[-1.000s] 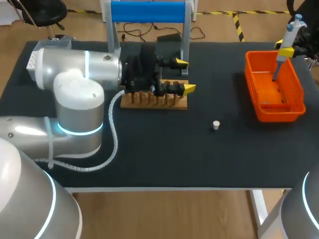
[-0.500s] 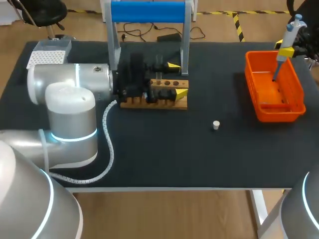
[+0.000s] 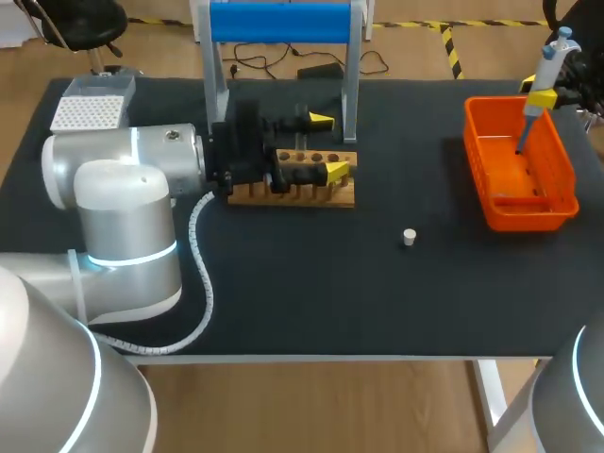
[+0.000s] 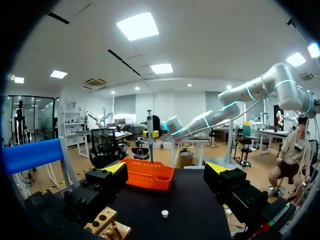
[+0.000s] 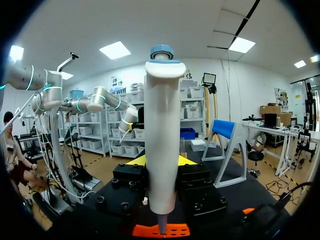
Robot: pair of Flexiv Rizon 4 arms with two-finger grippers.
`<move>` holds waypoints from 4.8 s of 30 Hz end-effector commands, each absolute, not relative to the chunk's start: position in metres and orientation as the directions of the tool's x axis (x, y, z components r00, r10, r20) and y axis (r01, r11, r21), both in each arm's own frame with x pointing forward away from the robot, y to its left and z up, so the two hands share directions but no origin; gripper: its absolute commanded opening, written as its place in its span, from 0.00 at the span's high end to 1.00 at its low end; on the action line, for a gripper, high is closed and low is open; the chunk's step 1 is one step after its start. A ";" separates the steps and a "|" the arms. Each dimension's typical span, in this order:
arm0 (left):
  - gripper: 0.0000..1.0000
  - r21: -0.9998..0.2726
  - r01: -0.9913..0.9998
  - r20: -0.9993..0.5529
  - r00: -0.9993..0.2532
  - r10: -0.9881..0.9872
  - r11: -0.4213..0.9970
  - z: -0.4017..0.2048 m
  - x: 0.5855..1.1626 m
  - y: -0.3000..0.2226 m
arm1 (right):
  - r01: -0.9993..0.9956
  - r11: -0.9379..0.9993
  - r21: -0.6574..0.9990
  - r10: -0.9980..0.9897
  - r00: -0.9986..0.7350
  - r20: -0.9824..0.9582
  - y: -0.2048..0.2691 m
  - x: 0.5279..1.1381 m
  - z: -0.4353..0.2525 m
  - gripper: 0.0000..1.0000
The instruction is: Invert the test tube, pick up the pipette, mount the tip to pipette, aspirate from beaker and dispense into the tube, eject the tip, return the pipette, and cap with the stopper.
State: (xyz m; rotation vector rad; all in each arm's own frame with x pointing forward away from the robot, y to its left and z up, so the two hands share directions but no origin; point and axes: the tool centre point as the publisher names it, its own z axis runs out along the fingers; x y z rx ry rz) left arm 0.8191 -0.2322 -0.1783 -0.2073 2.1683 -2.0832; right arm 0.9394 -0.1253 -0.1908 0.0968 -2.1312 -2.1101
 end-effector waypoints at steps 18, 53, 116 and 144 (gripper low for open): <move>0.00 -0.997 -0.021 0.007 -0.980 -0.201 0.070 -0.169 0.820 -0.223 | 0.053 0.016 0.998 -0.147 -0.988 0.055 -0.126 0.940 -0.190 1.00; 0.00 -0.997 -0.021 0.007 -0.980 -0.201 0.070 -0.169 0.820 -0.223 | -0.014 0.117 0.993 -0.116 -0.993 0.000 -0.054 0.872 -0.166 1.00; 0.00 -0.997 -0.021 0.007 -0.980 -0.201 0.070 -0.169 0.820 -0.223 | 0.031 0.056 0.998 -0.247 -0.968 0.044 0.194 0.807 -0.215 1.00; 0.00 -0.997 -0.021 0.007 -0.980 -0.201 0.070 -0.169 0.820 -0.223 | 0.015 0.031 0.999 -0.230 -0.973 0.022 0.213 0.807 -0.212 1.00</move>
